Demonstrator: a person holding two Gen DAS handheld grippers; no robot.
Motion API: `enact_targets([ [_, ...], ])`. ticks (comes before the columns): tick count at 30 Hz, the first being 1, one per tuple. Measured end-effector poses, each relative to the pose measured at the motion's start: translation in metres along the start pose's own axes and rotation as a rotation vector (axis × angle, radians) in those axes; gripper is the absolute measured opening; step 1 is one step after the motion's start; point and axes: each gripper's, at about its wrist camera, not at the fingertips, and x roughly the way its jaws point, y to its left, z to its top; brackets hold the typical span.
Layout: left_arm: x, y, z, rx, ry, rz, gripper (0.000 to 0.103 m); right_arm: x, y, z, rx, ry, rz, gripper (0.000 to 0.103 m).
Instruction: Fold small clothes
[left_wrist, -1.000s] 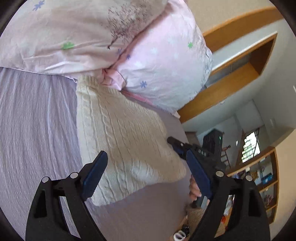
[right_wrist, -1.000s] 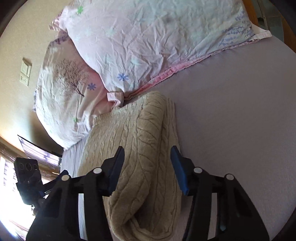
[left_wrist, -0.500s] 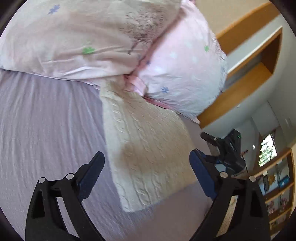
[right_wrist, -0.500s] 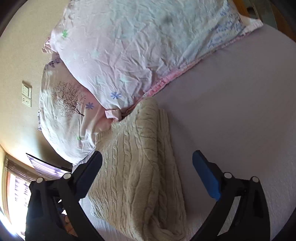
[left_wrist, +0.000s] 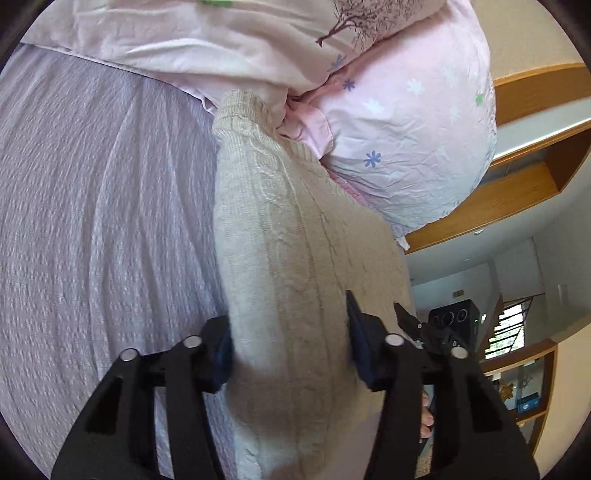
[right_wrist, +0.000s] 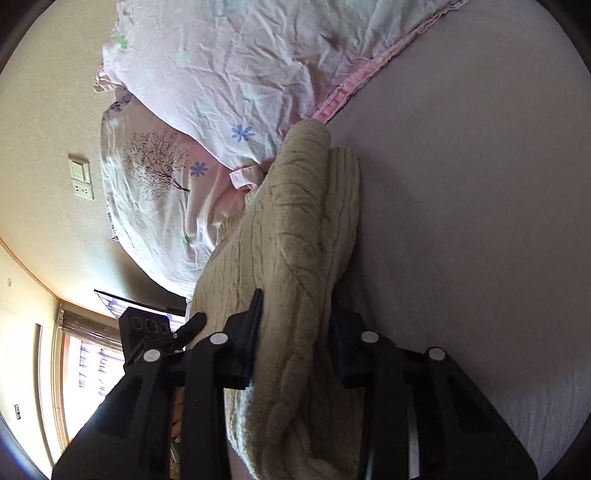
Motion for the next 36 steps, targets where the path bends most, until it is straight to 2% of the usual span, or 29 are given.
enact_targets([
  [2, -0.019, 0.0, -0.001, 0.04, -0.01, -0.022, 0.041, 0.001, 0.016, -0.005, -0.035, 0.004, 0.059, 0.025],
  [3, -0.035, -0.003, -0.004, 0.078, -0.036, -0.003, 0.041, 0.005, 0.027, -0.009, -0.064, 0.011, 0.08, 0.02],
  [5, -0.067, -0.007, -0.01, 0.149, -0.108, 0.042, 0.042, 0.018, 0.05, -0.017, -0.136, 0.03, 0.091, 0.017],
  [7, -0.086, -0.005, -0.01, 0.193, -0.138, 0.116, 0.045, 0.035, 0.07, -0.022, -0.205, 0.054, 0.045, 0.018],
  [8, -0.09, -0.001, -0.009, 0.205, -0.136, 0.173, 0.05, 0.045, 0.077, -0.024, -0.236, 0.063, -0.013, 0.024],
  [10, -0.1, 0.006, -0.012, 0.212, -0.153, 0.3, 0.052, 0.051, 0.089, -0.028, -0.267, 0.036, -0.148, 0.038],
  [11, -0.11, 0.007, -0.016, 0.229, -0.187, 0.326, 0.055, 0.043, 0.095, -0.031, -0.27, -0.016, -0.18, 0.052],
  [12, -0.121, 0.007, -0.02, 0.25, -0.22, 0.336, 0.067, 0.03, 0.101, -0.035, -0.285, -0.079, -0.165, 0.066],
  [14, -0.139, 0.002, -0.029, 0.272, -0.278, 0.351, 0.078, -0.001, 0.114, -0.048, -0.316, -0.204, -0.1, 0.071],
  [15, -0.145, 0.0, -0.034, 0.282, -0.287, 0.346, 0.078, -0.009, 0.12, -0.054, -0.332, -0.209, -0.039, 0.074],
  [16, -0.148, -0.002, -0.039, 0.286, -0.284, 0.335, 0.078, -0.009, 0.125, -0.06, -0.343, -0.17, 0.027, 0.077],
  [17, -0.149, -0.005, -0.044, 0.285, -0.276, 0.328, 0.079, -0.002, 0.127, -0.066, -0.344, -0.116, 0.061, 0.083],
  [18, -0.149, -0.008, -0.049, 0.282, -0.264, 0.326, 0.08, 0.012, 0.13, -0.071, -0.343, -0.06, 0.053, 0.083],
  [19, -0.147, -0.01, -0.054, 0.274, -0.249, 0.337, 0.081, 0.027, 0.127, -0.074, -0.337, -0.012, 0.0, 0.083],
  [21, -0.141, -0.014, -0.065, 0.258, -0.214, 0.405, 0.092, 0.051, 0.113, -0.079, -0.302, 0.038, -0.149, 0.081],
  [23, -0.137, -0.018, -0.08, 0.261, -0.194, 0.516, 0.097, 0.042, 0.108, -0.082, -0.268, -0.005, -0.114, 0.083],
  [24, -0.137, -0.019, -0.087, 0.271, -0.193, 0.557, 0.1, 0.034, 0.111, -0.087, -0.272, -0.025, -0.098, 0.092],
  [26, -0.139, -0.02, -0.103, 0.28, -0.204, 0.605, 0.102, 0.01, 0.118, -0.103, -0.314, -0.103, -0.12, 0.101],
  [27, -0.14, -0.02, -0.109, 0.277, -0.202, 0.623, 0.102, -0.003, 0.117, -0.115, -0.345, -0.145, -0.153, 0.101],
  [29, -0.135, -0.02, -0.118, 0.279, -0.185, 0.692, 0.102, -0.016, 0.123, -0.137, -0.422, -0.188, -0.275, 0.101],
  [32, -0.115, -0.021, -0.129, 0.345, -0.121, 0.795, 0.102, -0.017, 0.127, -0.17, -0.515, -0.205, -0.562, 0.101],
  [34, -0.102, -0.016, -0.132, 0.369, -0.06, 0.823, 0.102, -0.007, 0.12, -0.186, -0.547, -0.187, -0.618, 0.101],
  [36, -0.094, -0.012, -0.133, 0.373, -0.037, 0.831, 0.102, 0.002, 0.112, -0.194, -0.529, -0.155, -0.61, 0.101],
])
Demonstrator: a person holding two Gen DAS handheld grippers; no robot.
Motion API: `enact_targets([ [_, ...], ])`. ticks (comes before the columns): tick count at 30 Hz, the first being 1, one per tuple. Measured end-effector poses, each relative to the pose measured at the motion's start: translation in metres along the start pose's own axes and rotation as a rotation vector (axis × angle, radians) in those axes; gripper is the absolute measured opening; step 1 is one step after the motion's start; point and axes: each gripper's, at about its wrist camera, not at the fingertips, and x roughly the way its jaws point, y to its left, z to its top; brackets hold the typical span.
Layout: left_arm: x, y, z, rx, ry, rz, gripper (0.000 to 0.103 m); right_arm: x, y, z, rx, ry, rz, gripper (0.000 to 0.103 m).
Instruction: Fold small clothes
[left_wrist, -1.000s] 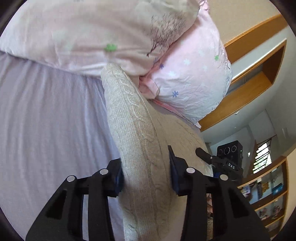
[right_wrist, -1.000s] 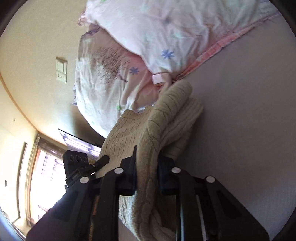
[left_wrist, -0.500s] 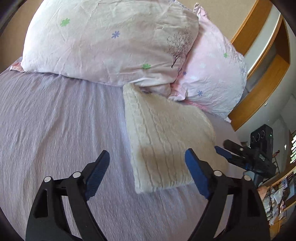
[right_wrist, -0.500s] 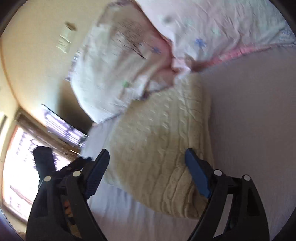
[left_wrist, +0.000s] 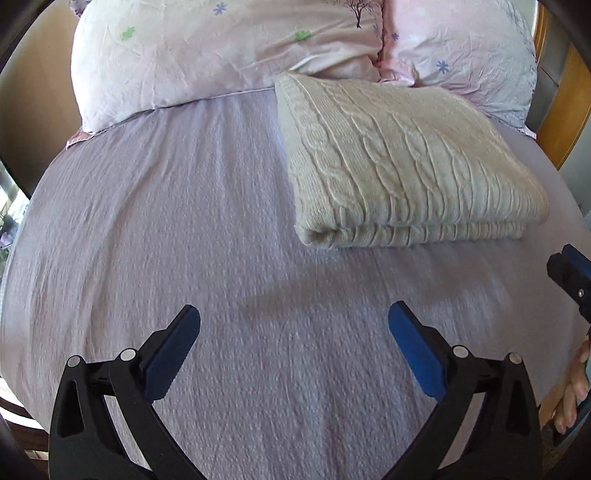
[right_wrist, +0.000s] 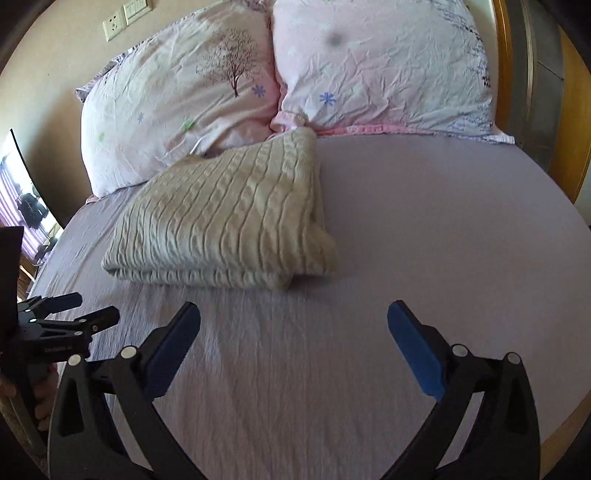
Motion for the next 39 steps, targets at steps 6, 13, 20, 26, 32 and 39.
enact_targets([
  [6, 0.006, 0.001, 0.001, -0.019, 0.001, 0.005, 0.102, 0.02, 0.032, -0.013, -0.09, 0.047, -0.107, 0.101],
  [13, 0.006, -0.001, 0.0, -0.035, 0.004, 0.013, 0.102, 0.035, 0.046, -0.016, -0.117, 0.095, -0.127, 0.101],
  [20, 0.007, -0.002, -0.001, -0.04, 0.007, 0.017, 0.102, 0.037, 0.047, -0.017, -0.126, 0.107, -0.144, 0.101],
  [26, 0.007, -0.001, 0.0, -0.038, 0.008, 0.017, 0.102, 0.037, 0.047, -0.016, -0.121, 0.115, -0.148, 0.101],
  [32, 0.007, -0.001, -0.001, -0.035, 0.001, 0.017, 0.102, 0.037, 0.047, -0.016, -0.123, 0.12, -0.149, 0.101],
  [39, 0.007, -0.001, -0.001, -0.035, 0.001, 0.017, 0.102, 0.037, 0.047, -0.016, -0.123, 0.119, -0.149, 0.101],
])
